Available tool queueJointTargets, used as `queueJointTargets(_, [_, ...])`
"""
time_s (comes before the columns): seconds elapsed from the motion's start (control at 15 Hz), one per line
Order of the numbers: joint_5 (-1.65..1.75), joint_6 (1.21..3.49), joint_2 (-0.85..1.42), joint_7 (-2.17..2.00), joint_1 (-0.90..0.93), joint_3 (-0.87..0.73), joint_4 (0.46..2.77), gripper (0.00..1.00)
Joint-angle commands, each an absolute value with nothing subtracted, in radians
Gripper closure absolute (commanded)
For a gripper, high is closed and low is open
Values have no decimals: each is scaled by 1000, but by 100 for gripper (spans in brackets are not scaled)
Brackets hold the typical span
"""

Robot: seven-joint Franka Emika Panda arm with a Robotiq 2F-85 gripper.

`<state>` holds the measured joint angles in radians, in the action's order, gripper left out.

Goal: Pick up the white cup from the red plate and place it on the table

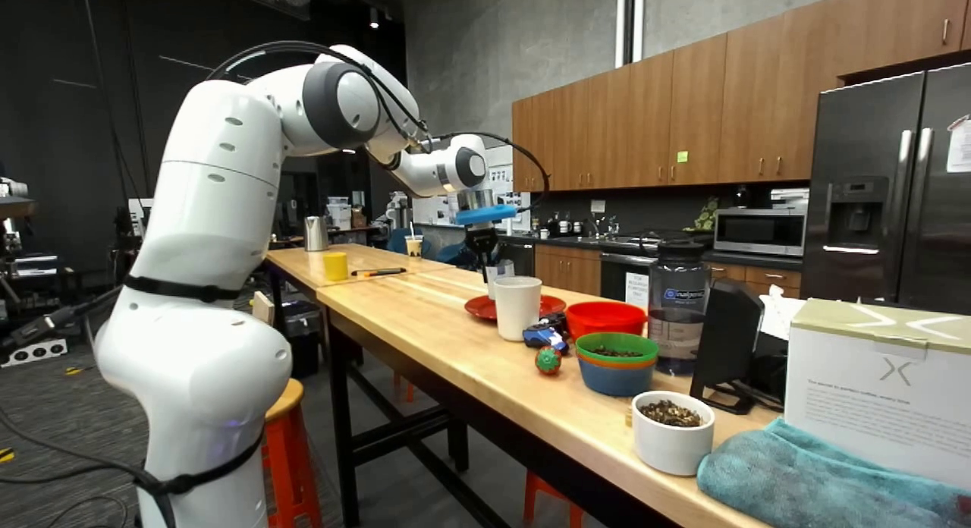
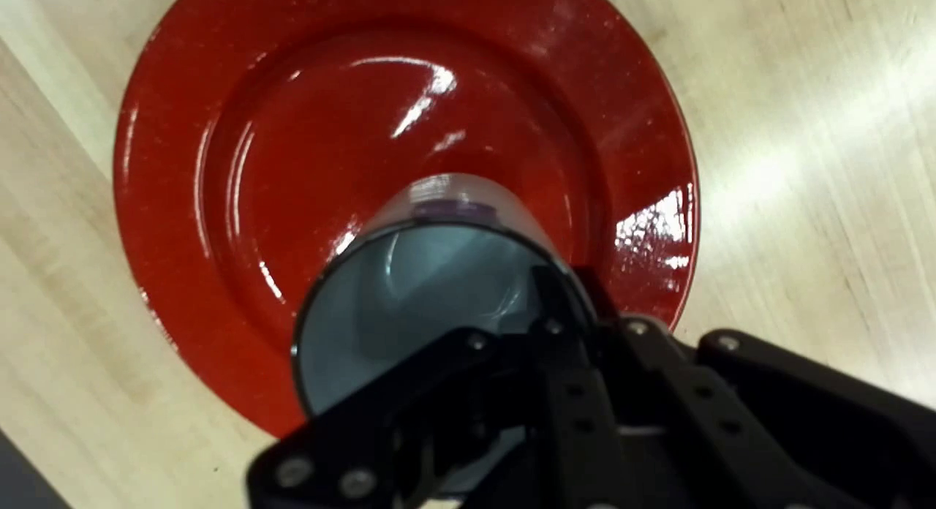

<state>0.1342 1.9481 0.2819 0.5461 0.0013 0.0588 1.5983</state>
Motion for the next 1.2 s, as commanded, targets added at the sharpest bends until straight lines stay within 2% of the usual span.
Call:
queueJointTargets(0.0, [110, 1896, 343, 607, -14, 65, 1436, 98])
queueJointTargets(0.33, [99, 1790, 409, 676, -22, 67, 1254, 98])
queueJointTargets(0.8, [51, 1457, 458, 763, -19, 72, 983, 98])
queueJointTargets(1.13, [82, 1399, 374, 697, -17, 40, 1004, 98])
